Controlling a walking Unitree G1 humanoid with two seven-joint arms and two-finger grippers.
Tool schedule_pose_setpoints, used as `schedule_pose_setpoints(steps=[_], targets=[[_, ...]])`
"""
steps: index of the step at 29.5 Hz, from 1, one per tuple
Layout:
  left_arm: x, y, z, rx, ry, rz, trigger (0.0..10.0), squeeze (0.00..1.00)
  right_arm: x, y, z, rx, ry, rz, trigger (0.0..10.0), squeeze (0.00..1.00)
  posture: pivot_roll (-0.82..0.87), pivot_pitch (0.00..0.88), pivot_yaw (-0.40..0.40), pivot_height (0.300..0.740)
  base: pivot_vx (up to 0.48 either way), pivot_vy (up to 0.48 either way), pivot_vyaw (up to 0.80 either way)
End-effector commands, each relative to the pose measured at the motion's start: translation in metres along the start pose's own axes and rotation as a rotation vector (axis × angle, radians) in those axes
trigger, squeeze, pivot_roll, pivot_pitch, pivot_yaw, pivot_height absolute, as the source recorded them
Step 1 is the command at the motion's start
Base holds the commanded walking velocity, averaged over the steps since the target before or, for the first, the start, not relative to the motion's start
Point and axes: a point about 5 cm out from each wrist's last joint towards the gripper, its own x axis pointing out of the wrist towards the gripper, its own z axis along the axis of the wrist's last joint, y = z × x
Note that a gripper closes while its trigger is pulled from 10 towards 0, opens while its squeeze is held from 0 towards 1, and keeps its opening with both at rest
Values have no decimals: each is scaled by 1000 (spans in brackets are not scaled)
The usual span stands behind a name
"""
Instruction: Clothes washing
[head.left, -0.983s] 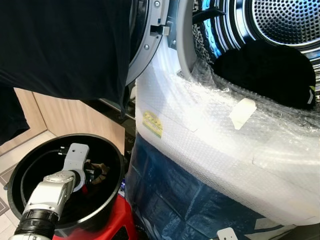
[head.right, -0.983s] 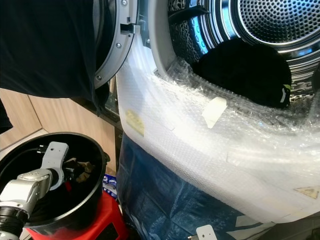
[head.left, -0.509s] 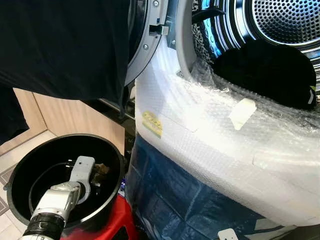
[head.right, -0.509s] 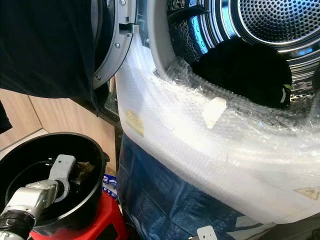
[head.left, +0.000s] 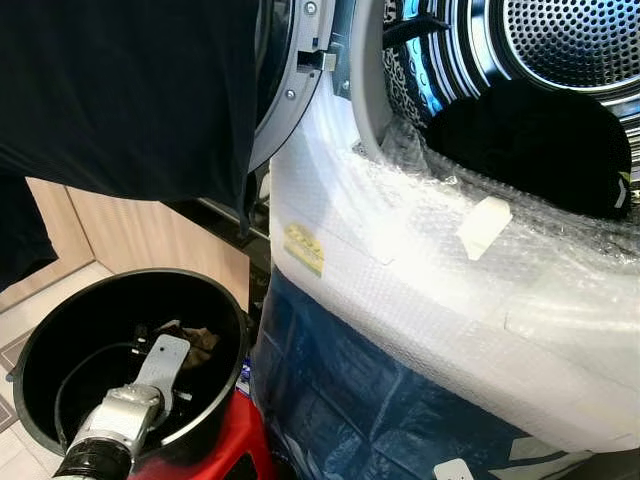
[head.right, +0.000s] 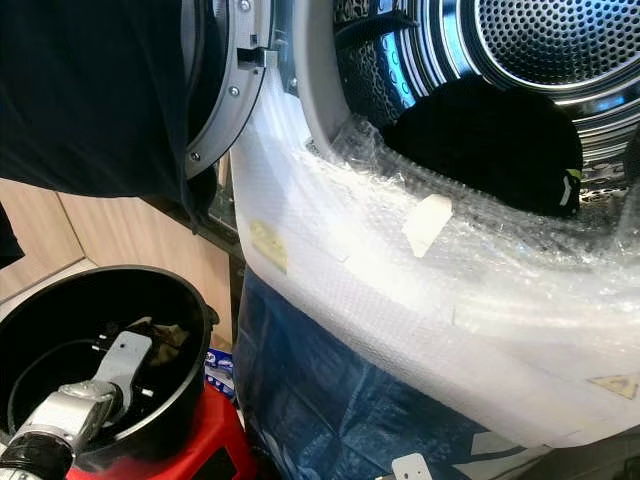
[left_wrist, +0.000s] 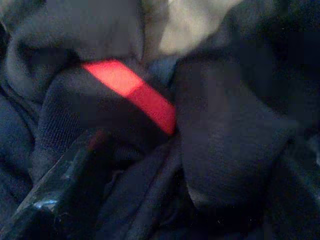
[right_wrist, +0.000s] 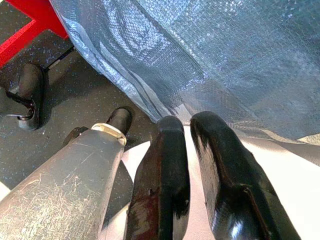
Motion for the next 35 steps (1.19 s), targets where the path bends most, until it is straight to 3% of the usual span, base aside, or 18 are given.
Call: schedule_pose_setpoints(steps=[1, 4, 7, 8, 9, 11, 12, 19, 20, 21, 35], targets=[[5, -8, -13, 16, 49, -1, 10000, 0, -1, -1, -6, -3, 22, 4, 10000, 0, 114, 4, -138, 740, 0, 0, 0], [7, -12, -16, -6, 51, -3, 10000, 0, -1, -2, -6, -14, 22, 4, 10000, 0, 114, 4, -138, 740, 0, 0, 0], [9, -18, -13, -89, 25, -17, 10000, 0, -1, -5, -4, -27, 17, 3, 10000, 0, 93, 1, -151, 740, 0, 0, 0], [10, -22, -6, -166, -4, -39, 10000, 0, -1, -7, -3, -29, 15, 0, 10000, 0, 84, 7, -163, 740, 0, 0, 0], [10, -22, -6, -166, -4, -39, 10000, 0, -1, -7, -3, -29, 15, 0, 10000, 0, 84, 7, -163, 740, 0, 0, 0], [10, -31, 7, -354, -49, -115, 10000, 0, -3, -12, -4, -50, 21, -2, 10000, 0, 78, 4, -177, 740, 0, 0, 0], [10, -32, 8, -382, -53, -129, 10000, 0, -3, -13, -5, -51, 22, -3, 10000, 0, 77, 4, -179, 740, 0, 0, 0], [12, -41, 4, -398, -31, -183, 10000, 0, -5, -21, -10, -62, 37, -16, 10000, 0, 71, 0, -185, 740, 0, 0, 0], [12, -41, 3, -388, -26, -180, 706, 0, -5, -21, -10, -63, 36, -15, 10000, 0, 71, 0, -186, 740, 0, 0, 0], [12, -40, 1, -349, -19, -179, 0, 0, -5, -20, -9, -63, 35, -12, 10000, 0, 72, 0, -185, 740, 0, 0, 0], [13, -41, -8, -311, 9, -183, 0, 0, -3, -13, -6, -88, 31, 16, 10000, 0, 84, 0, -183, 740, 0, 0, 0]])
